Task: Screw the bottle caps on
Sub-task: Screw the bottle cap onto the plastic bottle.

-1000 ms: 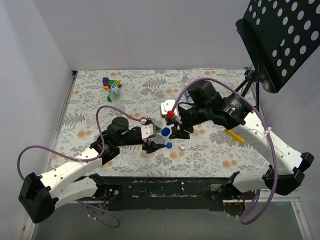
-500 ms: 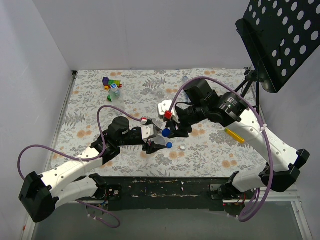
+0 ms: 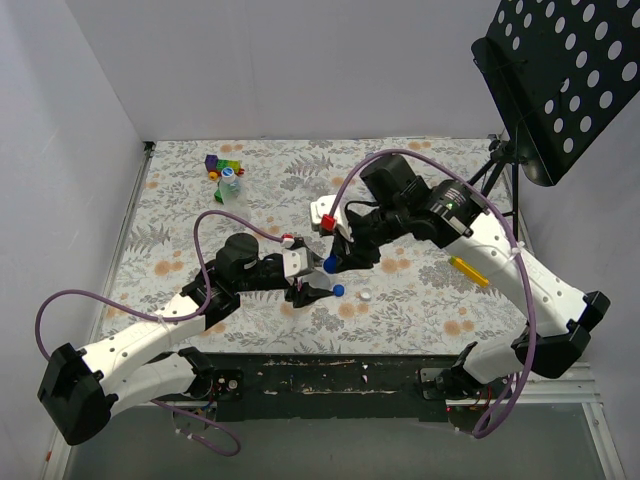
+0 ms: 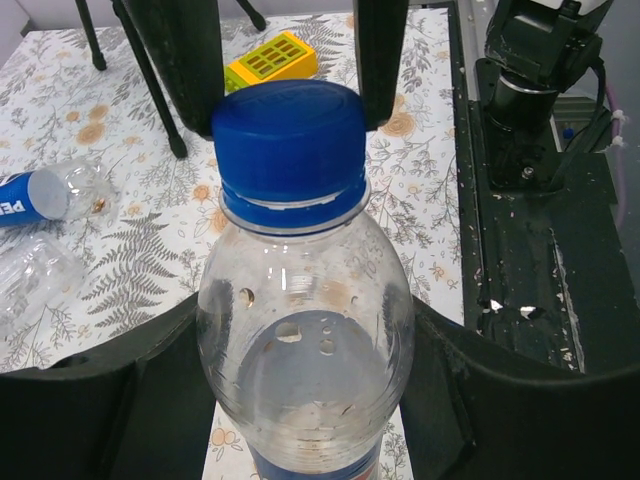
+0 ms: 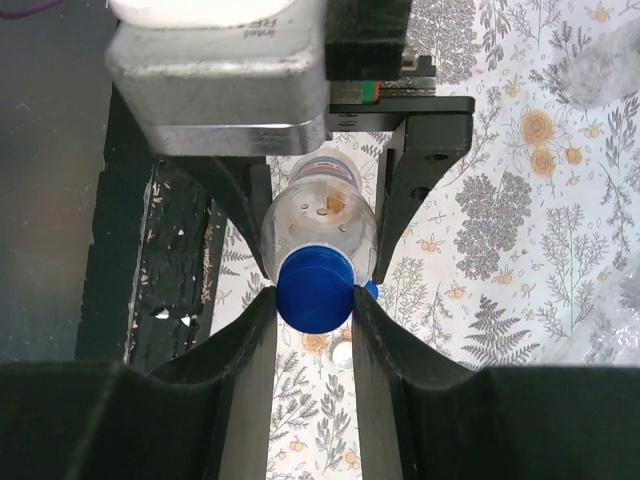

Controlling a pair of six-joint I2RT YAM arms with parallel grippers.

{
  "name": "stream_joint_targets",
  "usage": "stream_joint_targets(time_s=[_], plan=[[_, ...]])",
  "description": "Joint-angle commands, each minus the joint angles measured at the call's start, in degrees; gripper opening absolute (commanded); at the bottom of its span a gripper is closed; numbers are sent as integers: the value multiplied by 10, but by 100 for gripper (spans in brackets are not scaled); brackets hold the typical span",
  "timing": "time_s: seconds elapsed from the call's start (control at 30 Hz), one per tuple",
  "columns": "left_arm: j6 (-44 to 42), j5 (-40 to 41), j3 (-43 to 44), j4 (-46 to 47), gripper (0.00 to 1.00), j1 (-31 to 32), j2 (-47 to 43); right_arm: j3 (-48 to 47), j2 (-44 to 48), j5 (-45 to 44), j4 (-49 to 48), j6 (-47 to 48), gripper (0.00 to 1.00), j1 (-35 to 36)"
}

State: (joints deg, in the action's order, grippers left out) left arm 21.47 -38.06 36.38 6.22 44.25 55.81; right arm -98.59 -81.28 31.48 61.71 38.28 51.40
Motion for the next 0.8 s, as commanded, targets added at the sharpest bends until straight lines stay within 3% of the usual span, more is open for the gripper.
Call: stream_joint_targets(time_s=[0.0,0.13,0.27,0.4,0.5,0.57,0.67,0.77], plan=[[5,59,14,29,0,-1,-13,-21,-15,-26,-25,-96,12,0],[16,198,3,55,0,-1,-13,-13,-34,-107,-89,-284,9,0],[-5,406,-8,68,0,12,-6,13,-57,-184,-138,-509,2,0],[-70,597,-18,85,0,57,3,88,-41,-209,-217,-620,1,1],[-125,695,-31,109,0,92,17,110,-23,-225,-256,-639,1,0],[-129,693,-31,107,0,94,17,101,-14,-228,-265,-626,4,-1],[-98,603,-24,72,0,83,-1,78,6,-209,-265,-571,26,-9],[-64,460,-12,29,0,52,-18,66,37,-184,-254,-480,46,-26]])
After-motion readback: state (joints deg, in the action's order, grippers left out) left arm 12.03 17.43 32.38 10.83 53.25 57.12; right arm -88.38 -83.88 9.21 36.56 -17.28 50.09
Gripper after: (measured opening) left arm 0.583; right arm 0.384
